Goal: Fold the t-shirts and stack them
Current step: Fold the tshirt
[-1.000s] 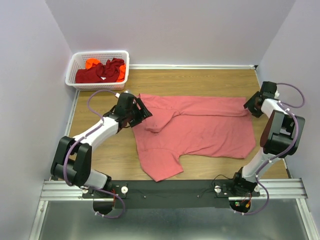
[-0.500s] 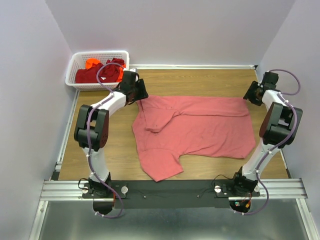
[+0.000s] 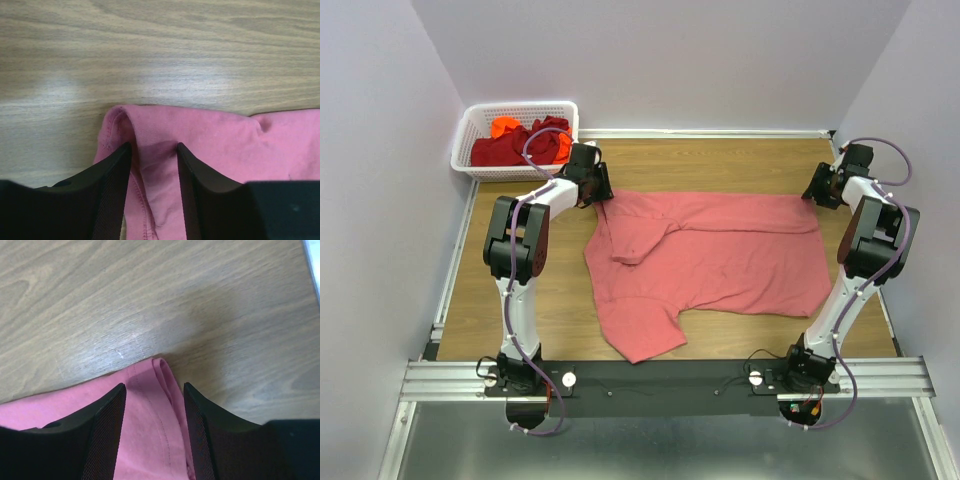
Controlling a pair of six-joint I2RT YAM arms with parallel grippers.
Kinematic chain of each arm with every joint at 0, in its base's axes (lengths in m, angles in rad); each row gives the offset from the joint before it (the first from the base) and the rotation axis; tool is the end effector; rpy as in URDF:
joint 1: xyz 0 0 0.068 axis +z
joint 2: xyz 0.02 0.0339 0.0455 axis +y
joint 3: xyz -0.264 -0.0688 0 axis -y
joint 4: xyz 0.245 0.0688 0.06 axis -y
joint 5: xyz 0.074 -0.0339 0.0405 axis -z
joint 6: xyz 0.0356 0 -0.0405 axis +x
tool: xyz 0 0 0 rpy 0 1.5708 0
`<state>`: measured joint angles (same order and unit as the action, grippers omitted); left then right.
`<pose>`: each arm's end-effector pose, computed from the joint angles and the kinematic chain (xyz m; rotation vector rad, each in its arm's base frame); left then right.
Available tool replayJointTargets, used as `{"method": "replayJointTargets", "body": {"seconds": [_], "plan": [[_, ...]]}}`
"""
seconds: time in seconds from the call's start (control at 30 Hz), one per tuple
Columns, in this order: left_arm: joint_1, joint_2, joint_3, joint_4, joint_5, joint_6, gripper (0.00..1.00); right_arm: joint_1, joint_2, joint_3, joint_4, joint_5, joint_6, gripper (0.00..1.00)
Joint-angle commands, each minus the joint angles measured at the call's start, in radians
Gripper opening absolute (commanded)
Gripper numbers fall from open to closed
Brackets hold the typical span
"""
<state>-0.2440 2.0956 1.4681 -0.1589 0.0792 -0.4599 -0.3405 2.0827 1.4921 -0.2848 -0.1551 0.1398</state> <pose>0.4488 -0.1146 0.1692 -0.2192 2.3867 -0.4308 0.4318 -0.1472 0.1732 0.5122 2.3799 0.0998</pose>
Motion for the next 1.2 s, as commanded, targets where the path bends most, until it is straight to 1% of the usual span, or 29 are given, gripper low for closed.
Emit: {"method": "replayJointTargets", "body": {"seconds": [0.0,0.17,0.2,0.27,0.3,0.33,0.37,0.4,0.47,0.5,0.63,0.83,0.87,0.97,1.0,1.03,1.07,1.1,1.13,1.17], "plan": [[0.003,0.03,0.021,0.002,0.002,0.017,0.47,-0.006,0.053,0.034,-0.004,-0.061,-0.032,0.57],[0.005,0.044,0.028,0.005,0.002,0.018,0.36,-0.008,0.085,0.054,-0.005,-0.072,-0.034,0.52],[0.005,0.044,0.031,0.009,0.002,0.018,0.3,-0.011,0.095,0.056,-0.005,-0.072,-0.037,0.5],[0.006,0.046,0.035,0.004,-0.009,0.02,0.22,-0.017,0.106,0.057,-0.005,-0.073,-0.037,0.37],[0.008,0.05,0.038,0.002,-0.003,0.023,0.13,-0.02,0.111,0.059,-0.005,-0.075,-0.037,0.32],[0.011,0.052,0.041,-0.001,0.001,0.021,0.1,-0.031,0.119,0.057,-0.005,-0.07,-0.036,0.18],[0.012,0.05,0.041,-0.001,0.004,0.023,0.05,-0.037,0.117,0.057,-0.005,-0.069,-0.036,0.13],[0.012,0.05,0.038,-0.002,0.005,0.02,0.0,-0.043,0.117,0.056,-0.005,-0.066,-0.034,0.08],[0.014,0.041,0.037,-0.005,0.001,0.015,0.0,-0.063,0.113,0.054,-0.005,-0.031,-0.023,0.01],[0.014,0.035,0.032,-0.005,-0.016,0.013,0.0,-0.069,0.109,0.054,-0.005,-0.02,-0.023,0.01],[0.018,0.003,0.028,-0.021,-0.068,0.027,0.0,-0.086,0.099,0.063,-0.005,0.017,-0.023,0.01],[0.023,0.037,0.075,-0.034,-0.065,0.036,0.0,-0.087,0.106,0.076,-0.005,-0.023,-0.02,0.02],[0.023,0.047,0.09,-0.036,-0.053,0.033,0.03,-0.088,0.1,0.074,-0.007,-0.037,-0.01,0.06],[0.023,0.049,0.103,-0.036,-0.033,0.03,0.09,-0.088,0.077,0.06,-0.007,-0.047,0.012,0.14],[0.022,0.044,0.104,-0.036,-0.03,0.032,0.13,-0.088,0.065,0.053,-0.007,-0.046,0.032,0.18],[0.022,0.038,0.101,-0.036,-0.029,0.029,0.16,-0.088,0.035,0.043,-0.007,-0.04,0.041,0.26],[0.022,0.024,0.1,-0.036,-0.029,0.029,0.2,-0.088,0.018,0.036,-0.005,-0.023,0.053,0.3],[0.022,0.012,0.097,-0.034,-0.033,0.03,0.29,-0.086,-0.001,0.014,-0.008,-0.011,0.082,0.34],[0.02,0.001,0.087,-0.033,-0.038,0.029,0.35,-0.087,-0.045,0.005,-0.007,-0.005,0.093,0.42],[0.018,-0.025,0.086,-0.034,-0.045,0.026,0.43,-0.088,-0.067,-0.006,-0.007,0.0,0.104,0.45]]}}
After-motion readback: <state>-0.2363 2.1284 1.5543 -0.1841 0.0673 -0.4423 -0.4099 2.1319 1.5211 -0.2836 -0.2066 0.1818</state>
